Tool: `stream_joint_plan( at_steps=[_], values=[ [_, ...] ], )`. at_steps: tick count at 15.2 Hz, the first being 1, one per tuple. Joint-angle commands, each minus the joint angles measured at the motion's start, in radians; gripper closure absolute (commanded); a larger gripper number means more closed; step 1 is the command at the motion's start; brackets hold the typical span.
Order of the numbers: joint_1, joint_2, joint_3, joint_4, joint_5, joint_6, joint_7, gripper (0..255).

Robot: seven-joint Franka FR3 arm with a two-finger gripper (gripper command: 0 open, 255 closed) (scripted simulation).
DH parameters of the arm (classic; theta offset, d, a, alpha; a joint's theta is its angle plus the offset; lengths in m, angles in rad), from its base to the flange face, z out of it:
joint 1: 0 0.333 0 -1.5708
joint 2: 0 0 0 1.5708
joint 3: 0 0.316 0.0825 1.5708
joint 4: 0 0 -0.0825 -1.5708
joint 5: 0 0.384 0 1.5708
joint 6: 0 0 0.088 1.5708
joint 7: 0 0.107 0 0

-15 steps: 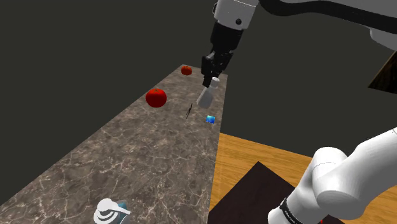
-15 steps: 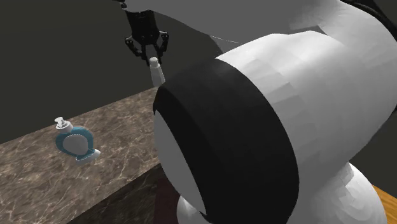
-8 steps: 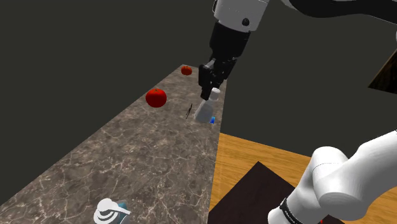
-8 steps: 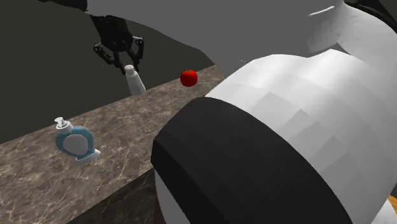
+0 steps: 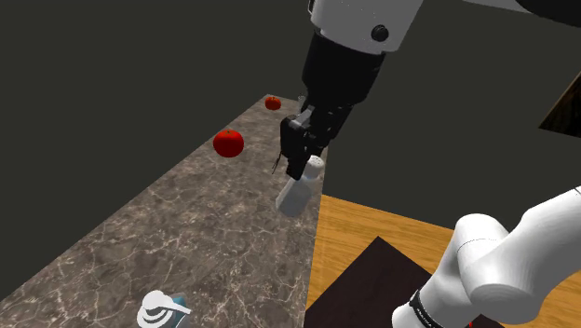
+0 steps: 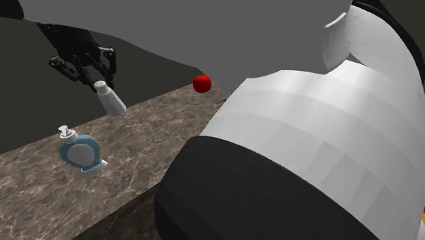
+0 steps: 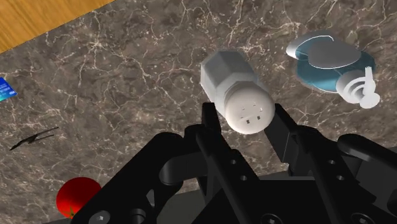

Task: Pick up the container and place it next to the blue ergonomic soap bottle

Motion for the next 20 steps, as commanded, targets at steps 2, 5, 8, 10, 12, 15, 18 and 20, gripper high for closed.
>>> stream_joint_plan(
  at_steps=[2, 5, 8, 10, 12, 15, 18, 20],
  values=[
    [0.017, 0.019, 0.066, 0.028, 0.007, -0.012, 0.086, 255],
    [0.029, 0.058, 0.137, 0.076, 0.003, -0.027, 0.171, 255],
    [0.037, 0.112, 0.216, 0.136, -0.013, -0.044, 0.263, 255],
    [0.044, 0.159, 0.274, 0.183, -0.034, -0.056, 0.33, 255],
    [0.051, 0.186, 0.309, 0.196, -0.048, -0.051, 0.373, 255],
    [0.055, 0.166, 0.301, 0.138, -0.035, -0.008, 0.368, 255],
    [0.059, 0.149, 0.295, 0.083, -0.024, 0.034, 0.365, 255],
    [0.061, 0.139, 0.293, 0.049, -0.018, 0.061, 0.363, 255]
  ],
)
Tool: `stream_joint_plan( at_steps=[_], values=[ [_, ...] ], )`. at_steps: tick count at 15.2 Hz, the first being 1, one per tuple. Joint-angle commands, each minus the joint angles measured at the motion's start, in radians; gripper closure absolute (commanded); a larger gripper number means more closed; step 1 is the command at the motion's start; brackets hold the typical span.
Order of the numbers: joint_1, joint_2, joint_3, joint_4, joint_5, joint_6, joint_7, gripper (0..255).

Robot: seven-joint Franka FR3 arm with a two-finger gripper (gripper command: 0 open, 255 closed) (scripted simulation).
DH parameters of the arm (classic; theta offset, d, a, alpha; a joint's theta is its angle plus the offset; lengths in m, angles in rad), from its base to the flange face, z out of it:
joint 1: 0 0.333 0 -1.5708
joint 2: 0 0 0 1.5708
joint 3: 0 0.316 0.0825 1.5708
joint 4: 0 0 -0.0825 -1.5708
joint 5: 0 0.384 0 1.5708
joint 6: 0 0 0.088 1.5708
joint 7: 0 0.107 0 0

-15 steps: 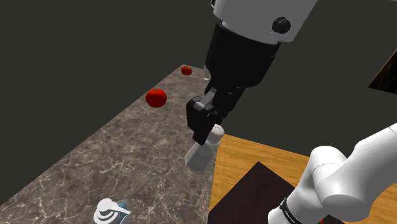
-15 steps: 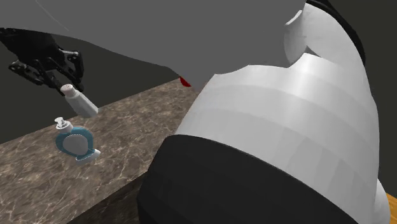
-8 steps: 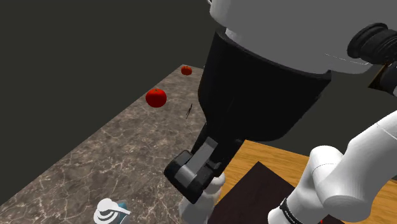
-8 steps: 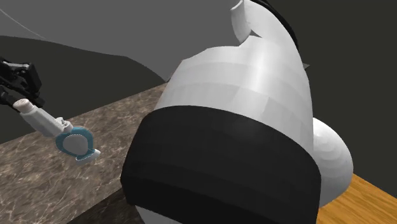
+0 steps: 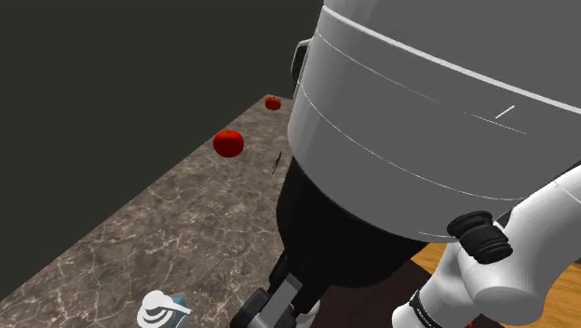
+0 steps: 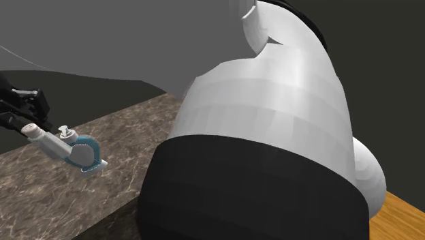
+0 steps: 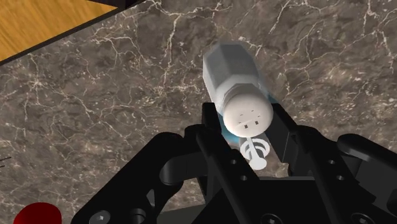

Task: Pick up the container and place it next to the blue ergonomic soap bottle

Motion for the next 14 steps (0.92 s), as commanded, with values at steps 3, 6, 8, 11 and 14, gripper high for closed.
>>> stream_joint_plan(
  at_steps=[3, 6, 8, 11, 14],
  values=[
    [0.005, -0.019, -0.006, -0.07, 0.013, 0.056, -0.004, 255],
    [0.009, -0.028, -0.006, -0.117, 0.019, 0.096, -0.003, 255],
    [0.011, -0.033, -0.005, -0.147, 0.022, 0.123, -0.002, 255],
    [0.014, -0.037, -0.003, -0.191, 0.025, 0.162, 0.0, 255],
    [0.016, -0.039, 0.0, -0.232, 0.028, 0.202, 0.004, 255]
  ],
)
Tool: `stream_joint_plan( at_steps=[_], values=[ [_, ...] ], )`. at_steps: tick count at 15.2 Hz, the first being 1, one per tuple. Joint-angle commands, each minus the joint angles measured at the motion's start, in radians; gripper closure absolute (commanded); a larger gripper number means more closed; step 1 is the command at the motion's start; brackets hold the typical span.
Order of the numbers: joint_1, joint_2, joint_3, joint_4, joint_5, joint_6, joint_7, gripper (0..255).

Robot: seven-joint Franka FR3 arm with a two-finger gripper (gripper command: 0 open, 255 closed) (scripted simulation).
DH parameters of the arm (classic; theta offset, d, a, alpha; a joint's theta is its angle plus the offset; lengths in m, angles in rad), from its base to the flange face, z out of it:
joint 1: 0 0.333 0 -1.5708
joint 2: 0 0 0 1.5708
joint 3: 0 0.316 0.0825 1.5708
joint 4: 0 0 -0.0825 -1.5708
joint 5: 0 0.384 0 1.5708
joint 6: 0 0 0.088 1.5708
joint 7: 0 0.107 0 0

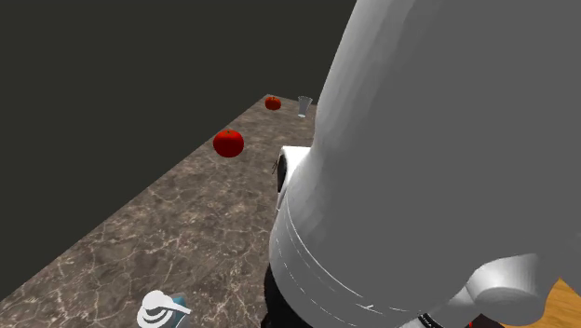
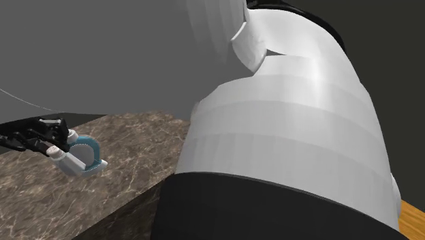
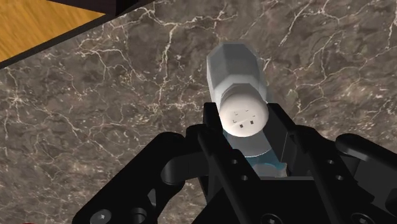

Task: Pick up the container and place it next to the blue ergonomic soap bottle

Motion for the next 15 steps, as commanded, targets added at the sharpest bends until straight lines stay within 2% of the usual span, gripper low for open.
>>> stream_joint_plan(
  at_steps=[1, 15],
  values=[
    [0.0, 0.007, 0.008, -0.02, -0.003, 0.026, 0.008, 255],
    [0.0, 0.037, 0.042, -0.184, -0.017, 0.212, 0.045, 255]
  ],
)
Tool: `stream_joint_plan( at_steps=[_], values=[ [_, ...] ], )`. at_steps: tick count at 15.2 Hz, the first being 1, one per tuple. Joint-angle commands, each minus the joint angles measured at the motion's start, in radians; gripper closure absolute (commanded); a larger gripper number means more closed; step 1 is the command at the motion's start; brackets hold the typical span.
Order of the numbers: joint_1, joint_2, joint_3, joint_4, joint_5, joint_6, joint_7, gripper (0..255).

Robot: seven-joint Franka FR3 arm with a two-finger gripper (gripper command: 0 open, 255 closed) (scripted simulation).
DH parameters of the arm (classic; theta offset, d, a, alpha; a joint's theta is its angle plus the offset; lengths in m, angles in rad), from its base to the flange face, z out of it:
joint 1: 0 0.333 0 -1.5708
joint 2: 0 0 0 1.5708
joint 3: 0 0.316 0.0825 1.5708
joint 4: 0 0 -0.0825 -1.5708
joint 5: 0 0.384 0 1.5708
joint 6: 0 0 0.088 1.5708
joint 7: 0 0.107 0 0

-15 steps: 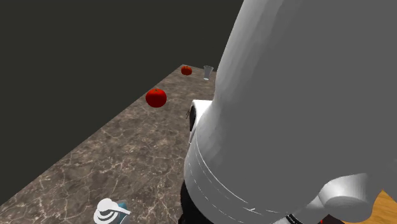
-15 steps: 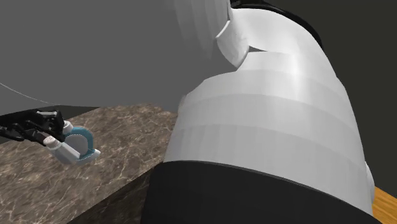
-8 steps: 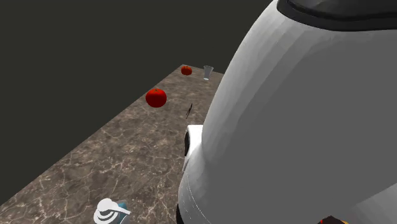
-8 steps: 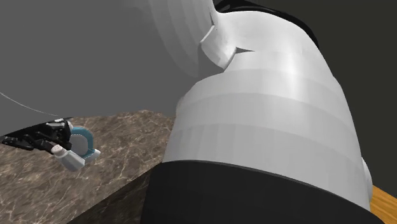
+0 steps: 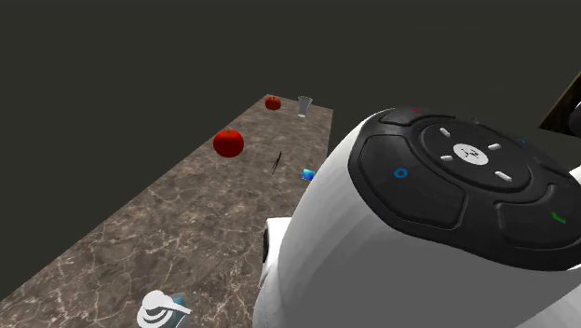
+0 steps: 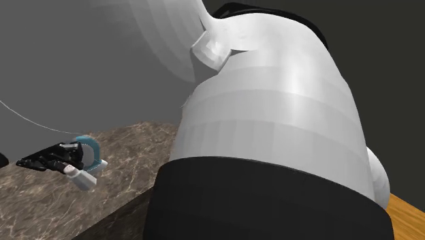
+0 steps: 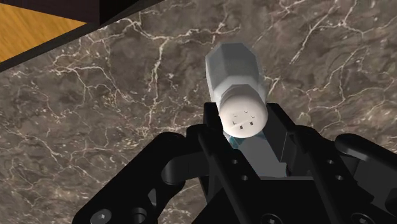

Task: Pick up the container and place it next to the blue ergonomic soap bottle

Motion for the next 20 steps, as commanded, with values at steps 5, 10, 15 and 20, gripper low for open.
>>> stream_joint_plan(
  at_steps=[5, 10, 15, 20],
  values=[
    [-0.005, 0.026, 0.019, -0.059, -0.017, 0.079, 0.023, 255],
    [-0.013, 0.06, 0.039, -0.103, -0.043, 0.146, 0.052, 255],
    [-0.024, 0.103, 0.061, -0.141, -0.08, 0.212, 0.089, 255],
    [-0.035, 0.15, 0.079, -0.17, -0.127, 0.27, 0.131, 255]
  ],
)
